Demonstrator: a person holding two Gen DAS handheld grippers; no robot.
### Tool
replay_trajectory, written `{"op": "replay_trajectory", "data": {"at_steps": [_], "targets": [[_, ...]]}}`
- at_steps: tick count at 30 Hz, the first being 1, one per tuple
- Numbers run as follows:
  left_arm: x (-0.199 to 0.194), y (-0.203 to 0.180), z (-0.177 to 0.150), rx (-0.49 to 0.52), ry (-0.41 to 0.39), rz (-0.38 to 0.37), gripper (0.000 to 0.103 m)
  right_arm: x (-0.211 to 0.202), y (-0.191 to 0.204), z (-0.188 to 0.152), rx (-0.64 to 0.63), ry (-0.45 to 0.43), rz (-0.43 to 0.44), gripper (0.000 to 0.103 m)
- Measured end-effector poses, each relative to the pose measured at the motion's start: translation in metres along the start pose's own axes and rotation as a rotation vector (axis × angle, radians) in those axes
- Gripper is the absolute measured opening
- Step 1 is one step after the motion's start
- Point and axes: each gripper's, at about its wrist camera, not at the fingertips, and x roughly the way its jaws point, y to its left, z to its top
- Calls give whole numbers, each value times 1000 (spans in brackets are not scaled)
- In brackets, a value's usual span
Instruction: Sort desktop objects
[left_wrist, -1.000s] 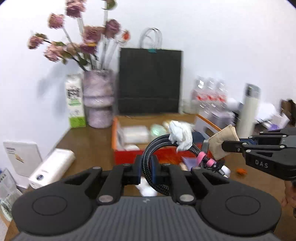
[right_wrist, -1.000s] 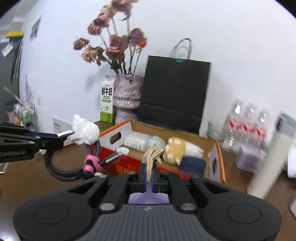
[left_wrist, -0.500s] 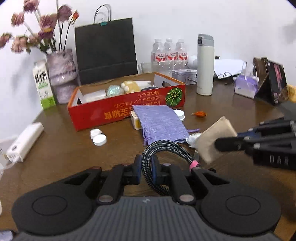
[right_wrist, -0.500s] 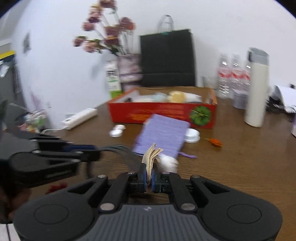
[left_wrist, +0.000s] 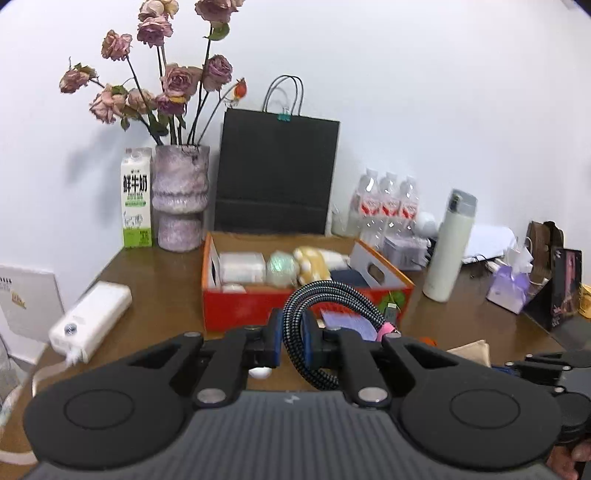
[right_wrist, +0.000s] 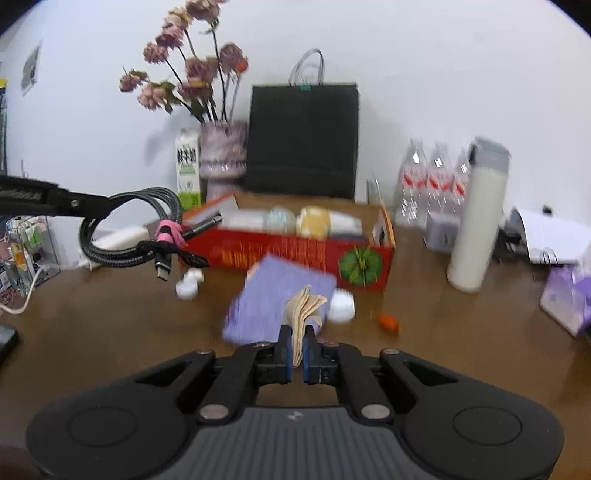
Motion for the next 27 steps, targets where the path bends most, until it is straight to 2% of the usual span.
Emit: {"op": "replay_trajectory", "data": {"at_steps": [2, 6, 7, 9, 12, 14, 16, 18, 19, 21, 23, 25, 27], "targets": [[20, 11, 23, -1, 16, -7, 11, 7, -3, 20, -1, -29, 16, 5], [82, 28, 72, -8, 75, -31, 11, 45, -26, 84, 91, -76, 152, 4], [101, 29, 81, 4, 89, -16, 11, 61, -32, 101, 106, -67, 166, 4], [143, 33, 95, 41, 135, 15, 11, 99, -40, 132, 127, -37, 131, 5], [212, 50, 94, 21, 260, 39, 11, 160, -48, 158, 151, 38, 51, 7], [248, 64, 82, -21, 346, 44, 11, 195, -51, 162, 176, 102, 68, 7], [276, 74, 67, -34, 417, 45, 12, 226, -51, 160, 202, 174, 131, 6], [293, 77, 54, -8, 443, 53, 14, 253, -48, 155, 218, 228, 172, 6], [290, 73, 50, 41, 403, 49, 14, 264, -48, 152, 223, 250, 171, 6], [291, 65, 47, 108, 404, 20, 31, 289, -49, 141, 237, 327, 154, 11], [286, 60, 45, 150, 413, -24, 42, 305, -48, 135, 224, 386, 103, 26], [278, 56, 48, 163, 400, -61, 51, 302, -46, 133, 189, 374, 41, 37], [266, 57, 56, 143, 357, -38, 65, 287, -46, 138, 167, 332, 26, 42]]}}
